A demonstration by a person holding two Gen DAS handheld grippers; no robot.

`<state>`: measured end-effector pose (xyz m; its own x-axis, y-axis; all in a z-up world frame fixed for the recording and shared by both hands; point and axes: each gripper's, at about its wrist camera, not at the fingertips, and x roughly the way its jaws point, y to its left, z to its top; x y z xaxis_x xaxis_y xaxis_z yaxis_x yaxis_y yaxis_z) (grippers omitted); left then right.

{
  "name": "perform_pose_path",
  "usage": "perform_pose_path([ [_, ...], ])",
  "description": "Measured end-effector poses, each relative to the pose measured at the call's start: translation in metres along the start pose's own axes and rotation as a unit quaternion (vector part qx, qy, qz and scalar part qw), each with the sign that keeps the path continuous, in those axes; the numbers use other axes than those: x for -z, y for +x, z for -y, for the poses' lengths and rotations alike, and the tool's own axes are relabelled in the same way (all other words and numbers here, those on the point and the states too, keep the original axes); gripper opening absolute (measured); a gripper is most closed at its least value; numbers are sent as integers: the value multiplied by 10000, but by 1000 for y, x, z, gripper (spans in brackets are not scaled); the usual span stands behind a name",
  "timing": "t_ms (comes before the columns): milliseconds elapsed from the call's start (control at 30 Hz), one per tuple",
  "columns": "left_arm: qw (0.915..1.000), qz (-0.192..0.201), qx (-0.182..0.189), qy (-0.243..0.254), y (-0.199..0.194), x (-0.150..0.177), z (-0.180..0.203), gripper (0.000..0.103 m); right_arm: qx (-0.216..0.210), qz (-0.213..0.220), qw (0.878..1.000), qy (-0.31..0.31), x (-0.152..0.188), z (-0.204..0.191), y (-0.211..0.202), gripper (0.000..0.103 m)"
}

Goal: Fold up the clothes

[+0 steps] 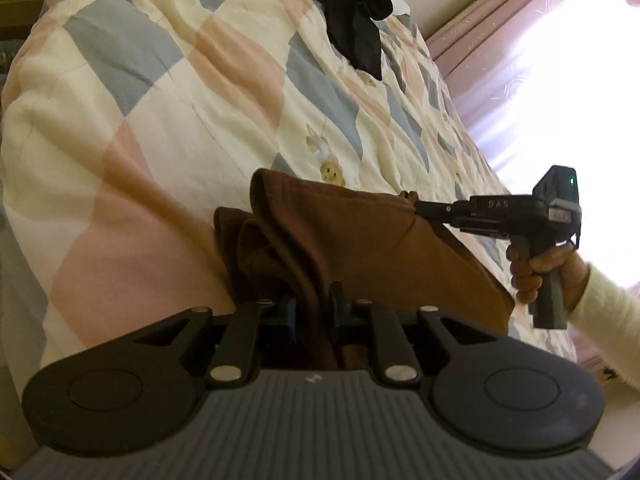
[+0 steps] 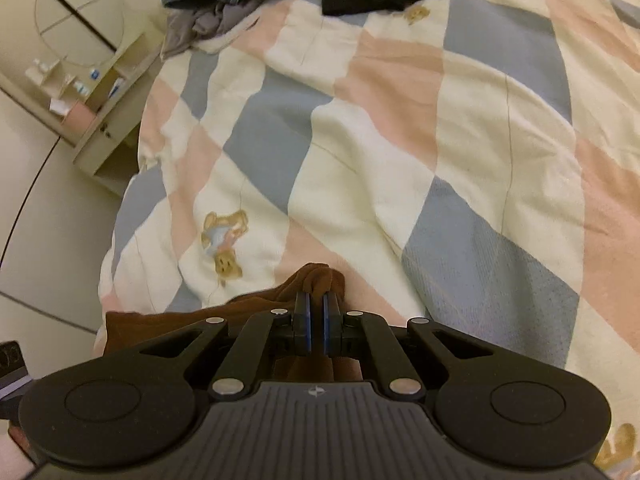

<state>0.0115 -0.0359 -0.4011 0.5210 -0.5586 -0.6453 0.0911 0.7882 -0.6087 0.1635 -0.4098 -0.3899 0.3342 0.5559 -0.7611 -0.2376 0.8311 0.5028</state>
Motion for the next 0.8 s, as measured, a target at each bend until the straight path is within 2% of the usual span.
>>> perform_pose_path([
  [33,10000,-35,10,-76,0,-2,-2,17,10,27,10000,39,1,0,0,7],
  [100,9999,-19,-65,-82,-5,-6,-1,17,10,56,9995,302,2,3,-4,28],
  [133,9999,28,-148,-18,-9,-9,2,17,3,80,9989,466,3,6,-7,32],
  [200,9987,222,-418,185,-21,-15,9,20,131,401,9974,582,5,5,-25,44],
  [267,9954,492,-721,397,-35,-21,15,23,387,809,9950,434,9,-2,-46,49],
  [333,9932,621,-783,592,-42,-28,20,23,437,944,9946,17,14,-15,-59,48],
  [367,9928,655,-694,729,-42,-31,25,23,445,926,9946,-159,15,-20,-58,48],
  [433,9918,469,-238,1161,-31,-33,39,24,499,776,9949,-403,15,-25,-43,37],
  [467,9891,290,16,1442,-20,-32,47,24,526,701,9948,-524,16,-27,-35,31],
  [500,9844,181,83,1746,-8,-29,56,24,553,625,9944,-645,16,-30,-27,27],
  [567,9727,12,-281,2305,23,-22,66,25,606,474,9931,-888,16,-34,-11,24],
  [600,9694,-35,-481,2407,37,-20,64,22,633,398,9921,-1009,16,-37,-3,23],
  [667,9722,-38,-747,2220,55,-20,49,17,685,247,9895,-1250,17,-42,13,16],
  [700,9735,-17,-872,2114,61,-21,43,14,711,171,9879,-1370,17,-44,21,16],
  [733,9750,36,-985,1992,61,-22,39,4,737,95,9860,-1490,17,-46,29,16],
  [800,9770,137,-1205,1756,62,-24,33,3,801,64,9844,-1566,17,-45,37,11],
])
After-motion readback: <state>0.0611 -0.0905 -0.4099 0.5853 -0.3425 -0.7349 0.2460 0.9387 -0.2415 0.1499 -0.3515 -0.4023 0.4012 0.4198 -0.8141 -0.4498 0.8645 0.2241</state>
